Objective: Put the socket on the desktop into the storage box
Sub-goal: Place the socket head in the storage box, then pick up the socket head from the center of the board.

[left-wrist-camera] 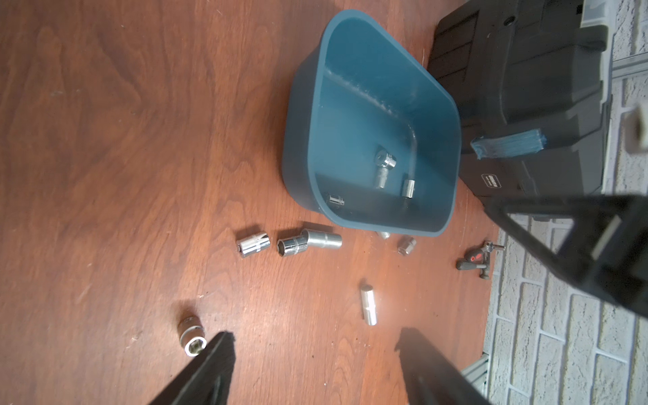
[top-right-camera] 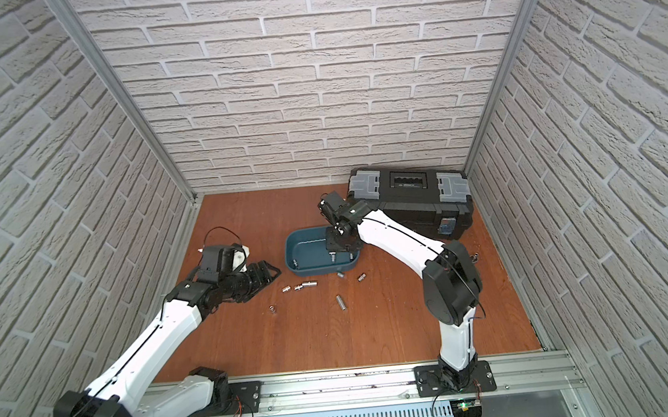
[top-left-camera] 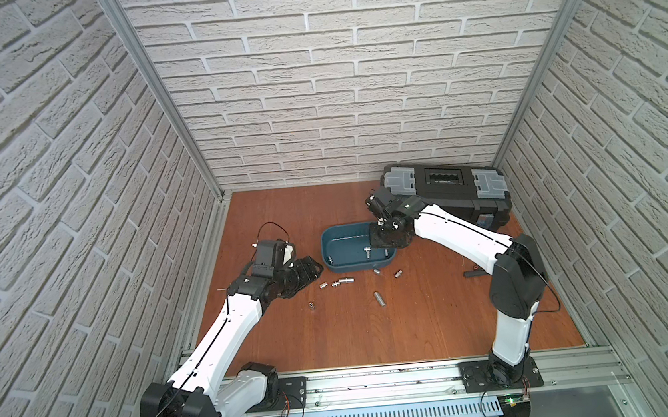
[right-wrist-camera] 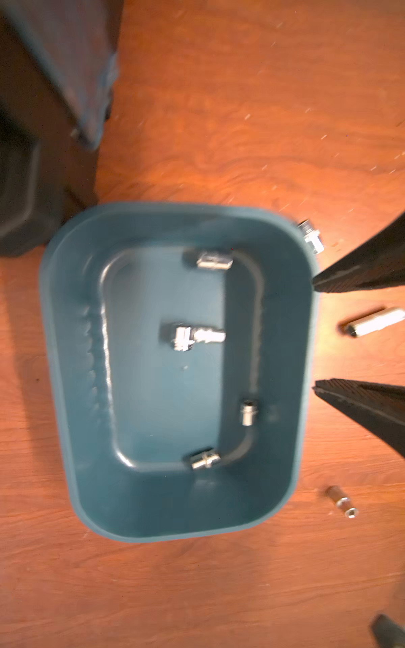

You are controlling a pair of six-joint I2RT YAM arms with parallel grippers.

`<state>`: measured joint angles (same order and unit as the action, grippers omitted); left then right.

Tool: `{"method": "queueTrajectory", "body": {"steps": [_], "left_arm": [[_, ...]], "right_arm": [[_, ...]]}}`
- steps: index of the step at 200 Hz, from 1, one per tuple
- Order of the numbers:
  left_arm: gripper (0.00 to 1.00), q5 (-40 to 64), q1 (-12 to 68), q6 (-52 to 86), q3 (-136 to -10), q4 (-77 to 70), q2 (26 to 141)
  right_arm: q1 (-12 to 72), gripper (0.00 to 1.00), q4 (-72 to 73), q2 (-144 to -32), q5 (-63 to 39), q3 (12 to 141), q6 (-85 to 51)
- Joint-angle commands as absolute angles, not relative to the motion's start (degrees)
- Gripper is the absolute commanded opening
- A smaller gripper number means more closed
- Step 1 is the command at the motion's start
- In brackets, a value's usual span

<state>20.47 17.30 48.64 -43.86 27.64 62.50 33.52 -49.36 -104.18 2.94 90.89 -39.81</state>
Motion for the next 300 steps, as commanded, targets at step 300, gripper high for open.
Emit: {"method": "queueTrajectory", "body": {"steps": [300], "left_arm": [[0.8,13.6,36.7,46.4,-52.4,19.4,80.2]], "right_arm": [[29.6,0.45,-36.8,-97.6,1.7,65.6,-45.3]]}}
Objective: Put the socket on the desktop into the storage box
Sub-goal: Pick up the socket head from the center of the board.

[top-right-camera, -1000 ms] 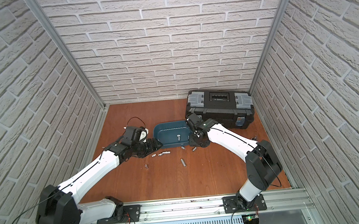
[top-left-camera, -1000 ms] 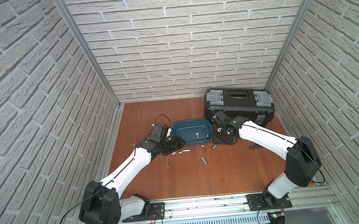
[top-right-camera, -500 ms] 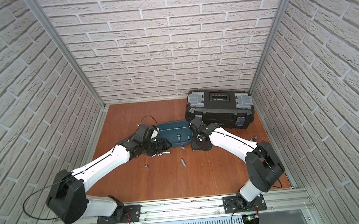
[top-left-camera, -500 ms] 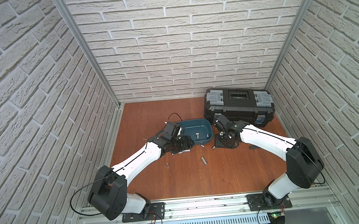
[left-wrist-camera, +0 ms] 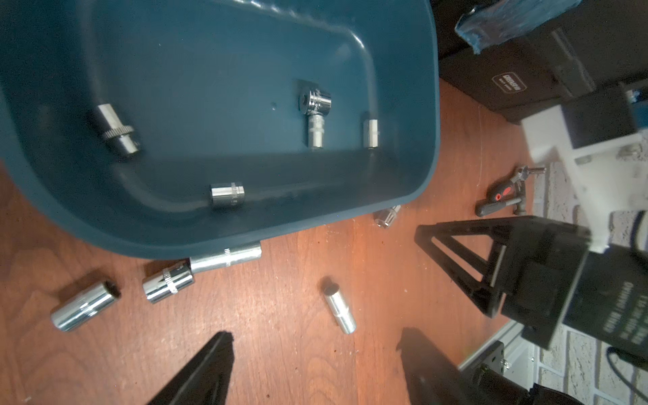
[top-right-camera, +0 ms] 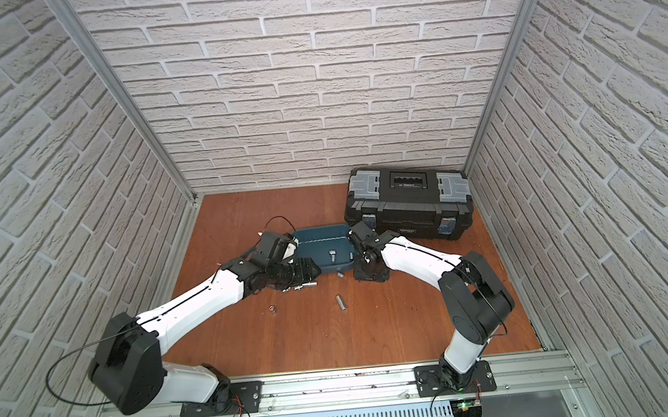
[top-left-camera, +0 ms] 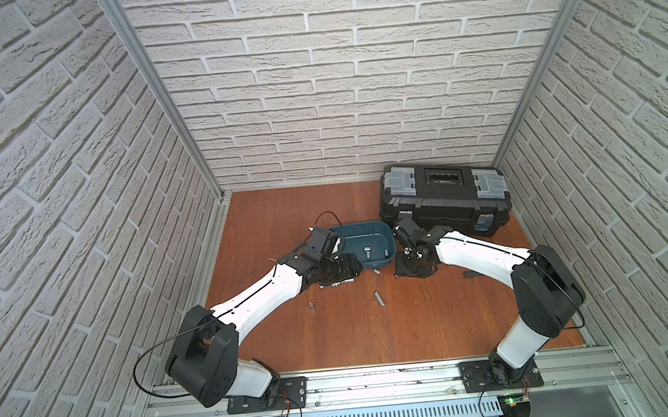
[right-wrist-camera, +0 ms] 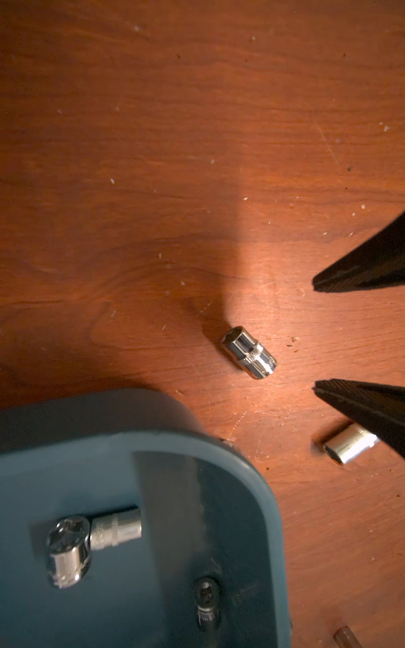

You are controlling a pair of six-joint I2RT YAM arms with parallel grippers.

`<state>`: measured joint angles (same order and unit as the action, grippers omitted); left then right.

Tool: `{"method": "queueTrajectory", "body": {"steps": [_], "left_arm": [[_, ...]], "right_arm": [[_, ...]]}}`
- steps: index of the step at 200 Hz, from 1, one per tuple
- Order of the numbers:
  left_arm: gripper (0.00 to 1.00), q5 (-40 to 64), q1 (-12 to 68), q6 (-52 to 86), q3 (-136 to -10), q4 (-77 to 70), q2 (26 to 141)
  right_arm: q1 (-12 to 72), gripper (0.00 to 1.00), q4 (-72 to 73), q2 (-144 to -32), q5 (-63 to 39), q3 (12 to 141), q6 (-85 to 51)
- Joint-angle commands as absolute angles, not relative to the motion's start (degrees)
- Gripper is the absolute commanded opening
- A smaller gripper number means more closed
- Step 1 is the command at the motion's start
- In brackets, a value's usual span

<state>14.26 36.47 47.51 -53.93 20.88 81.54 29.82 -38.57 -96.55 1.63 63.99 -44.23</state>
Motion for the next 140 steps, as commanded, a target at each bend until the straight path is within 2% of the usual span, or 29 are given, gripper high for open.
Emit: {"method": "queueTrajectory", "body": {"steps": [1,140], "left_arm": [[0.8,13.6,36.7,46.5,-52.3,19.4,80.2],[0.8,13.4,36.7,46.5,-50.4,18.5,78.7]], "right_arm": [[29.6,0.45,-36.8,-97.6,1.8,65.6,-45.3],[29.7,0.42,-36.9,-104.1,3.2,69.3,-46.1]]}}
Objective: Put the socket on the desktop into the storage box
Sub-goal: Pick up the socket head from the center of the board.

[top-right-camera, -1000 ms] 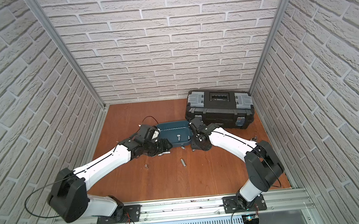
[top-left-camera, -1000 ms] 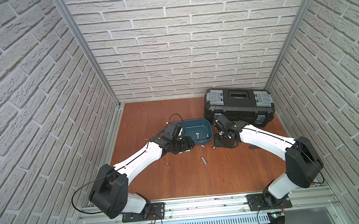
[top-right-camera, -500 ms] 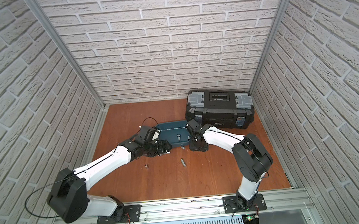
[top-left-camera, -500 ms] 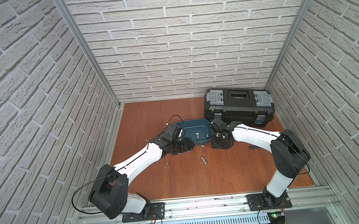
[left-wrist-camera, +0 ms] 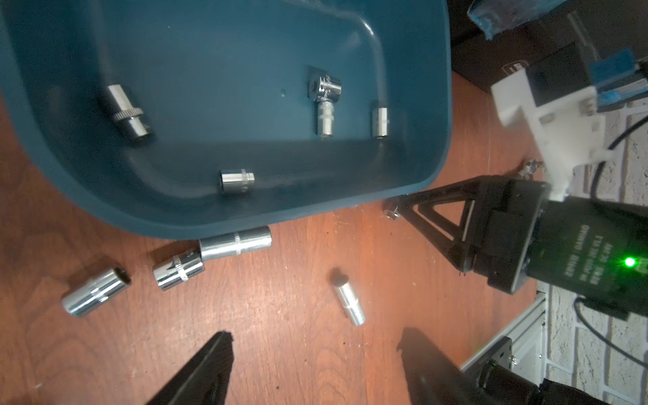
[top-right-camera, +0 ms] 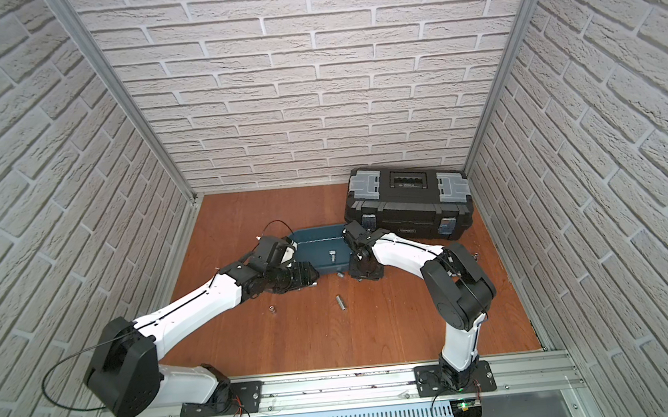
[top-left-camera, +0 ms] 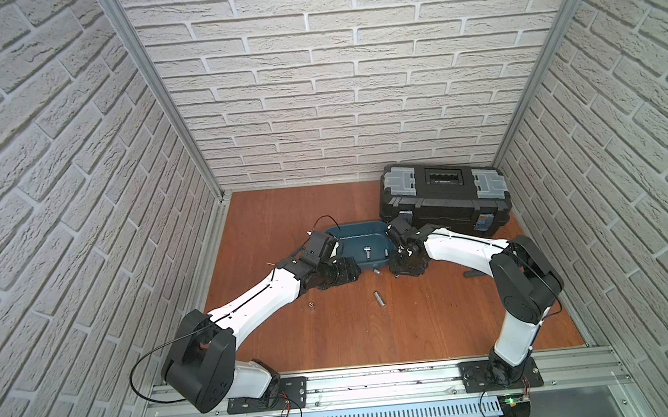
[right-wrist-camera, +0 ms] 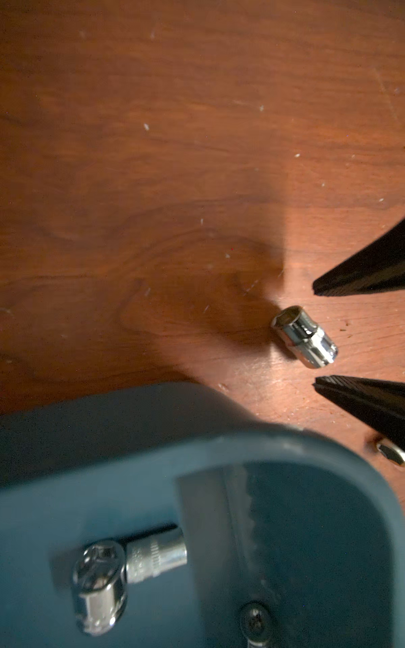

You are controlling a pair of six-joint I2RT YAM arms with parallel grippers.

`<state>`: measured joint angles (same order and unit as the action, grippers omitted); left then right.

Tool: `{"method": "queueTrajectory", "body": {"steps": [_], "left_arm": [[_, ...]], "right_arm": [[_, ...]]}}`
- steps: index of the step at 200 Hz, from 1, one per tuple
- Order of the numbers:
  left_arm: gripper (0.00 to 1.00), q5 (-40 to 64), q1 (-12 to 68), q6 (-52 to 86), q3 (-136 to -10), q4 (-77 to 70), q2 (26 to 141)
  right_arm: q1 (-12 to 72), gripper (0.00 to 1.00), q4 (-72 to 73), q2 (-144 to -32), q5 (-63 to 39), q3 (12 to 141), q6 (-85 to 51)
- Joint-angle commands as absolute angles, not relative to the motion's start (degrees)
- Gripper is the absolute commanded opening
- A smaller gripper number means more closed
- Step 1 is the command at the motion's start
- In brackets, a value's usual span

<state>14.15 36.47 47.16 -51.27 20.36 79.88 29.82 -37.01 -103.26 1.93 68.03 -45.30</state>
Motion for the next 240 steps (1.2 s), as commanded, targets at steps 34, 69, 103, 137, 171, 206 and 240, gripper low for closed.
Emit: {"method": "queueTrajectory", "body": {"steps": [34,69,103,137,171,206,240], "left_arm": [[0.8,13.2,36.7,46.4,-50.3,18.4,78.4],[0.8,13.3,36.6,46.6,-49.8,18.2,78.5],[0.8,13.3,36.6,46.6,-49.7,17.8,78.6],[0.8,13.5,36.6,46.7,-49.7,17.6,78.8],[0.8,13.5,36.6,46.8,-49.6,17.4,79.0],[0.8,13.5,36.6,46.8,-49.8,17.6,79.0],[0.8,13.4,36.6,46.8,-49.8,17.9,79.1]], "right_arm": [[29.6,0.41,-36.8,-104.8,3.3,68.9,-46.5],[29.6,0.39,-36.4,-104.8,3.1,67.9,-46.5],[29.7,0.37,-36.1,-104.3,3.1,66.6,-46.5],[29.7,0.35,-36.1,-104.1,3.3,66.1,-46.6],[29.8,0.34,-36.0,-104.3,3.3,65.7,-46.2],[29.8,0.31,-35.9,-104.7,3.0,65.7,-46.1],[29.8,0.26,-35.7,-104.7,3.1,65.5,-45.9]]}}
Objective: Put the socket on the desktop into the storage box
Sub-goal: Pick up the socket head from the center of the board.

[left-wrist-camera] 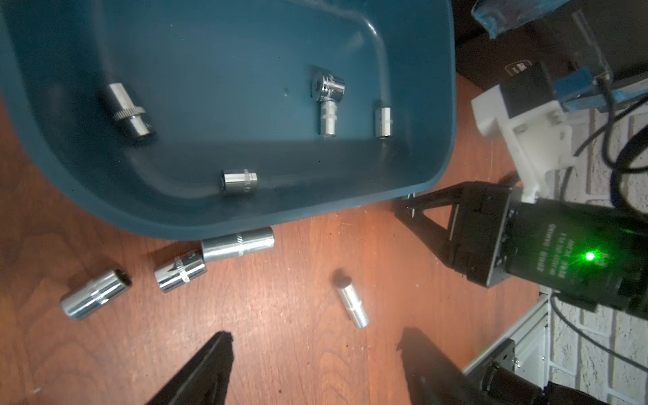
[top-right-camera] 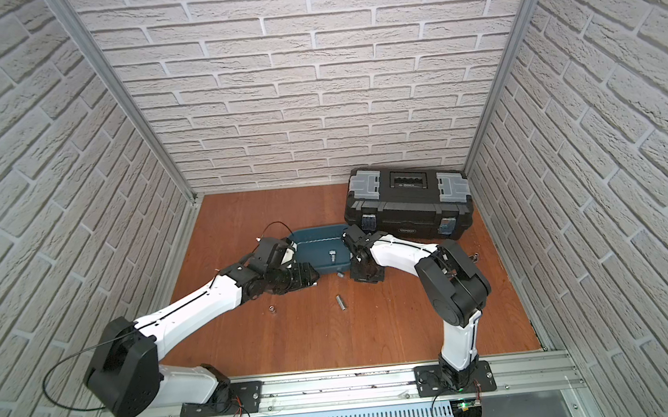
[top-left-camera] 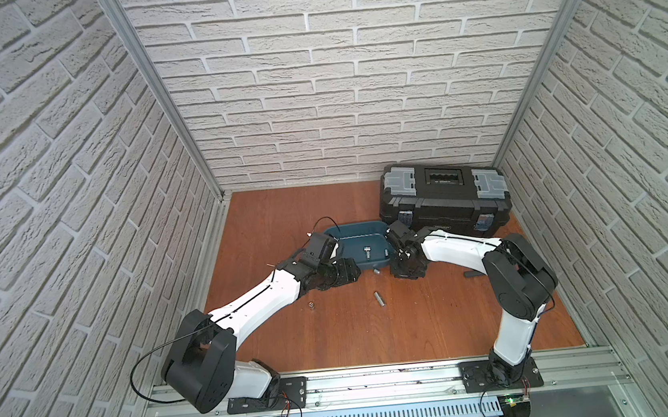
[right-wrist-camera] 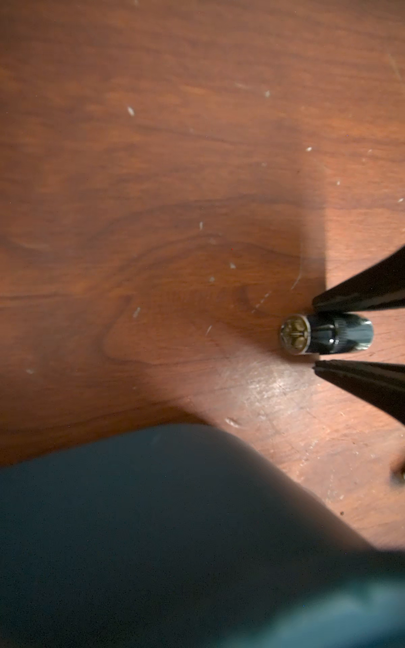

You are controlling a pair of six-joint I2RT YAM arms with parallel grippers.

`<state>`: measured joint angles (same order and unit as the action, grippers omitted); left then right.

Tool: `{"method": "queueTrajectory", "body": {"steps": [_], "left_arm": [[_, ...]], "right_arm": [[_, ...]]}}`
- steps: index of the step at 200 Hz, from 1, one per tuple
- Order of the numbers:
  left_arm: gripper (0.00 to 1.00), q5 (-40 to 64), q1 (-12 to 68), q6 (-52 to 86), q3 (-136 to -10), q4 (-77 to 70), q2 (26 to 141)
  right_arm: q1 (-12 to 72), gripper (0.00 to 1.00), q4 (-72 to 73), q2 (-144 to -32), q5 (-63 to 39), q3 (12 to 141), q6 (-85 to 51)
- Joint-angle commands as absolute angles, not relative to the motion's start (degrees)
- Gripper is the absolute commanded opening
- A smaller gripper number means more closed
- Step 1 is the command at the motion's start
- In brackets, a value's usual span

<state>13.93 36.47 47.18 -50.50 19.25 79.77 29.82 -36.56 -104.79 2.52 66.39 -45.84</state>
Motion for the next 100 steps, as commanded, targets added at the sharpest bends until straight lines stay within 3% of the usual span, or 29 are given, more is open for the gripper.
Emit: {"method": "queueTrajectory", "body": {"steps": [1,100], "left_arm": [[0.8,13.4,36.6,46.8,-49.8,17.9,79.1],[0.8,13.4,36.5,46.6,-50.5,18.6,78.9]], "right_arm": [[29.8,0.26,-35.7,-104.7,3.1,65.4,-45.8],[29.8,0.22,-35.5,-102.6,3.1,64.1,-45.7]]}}
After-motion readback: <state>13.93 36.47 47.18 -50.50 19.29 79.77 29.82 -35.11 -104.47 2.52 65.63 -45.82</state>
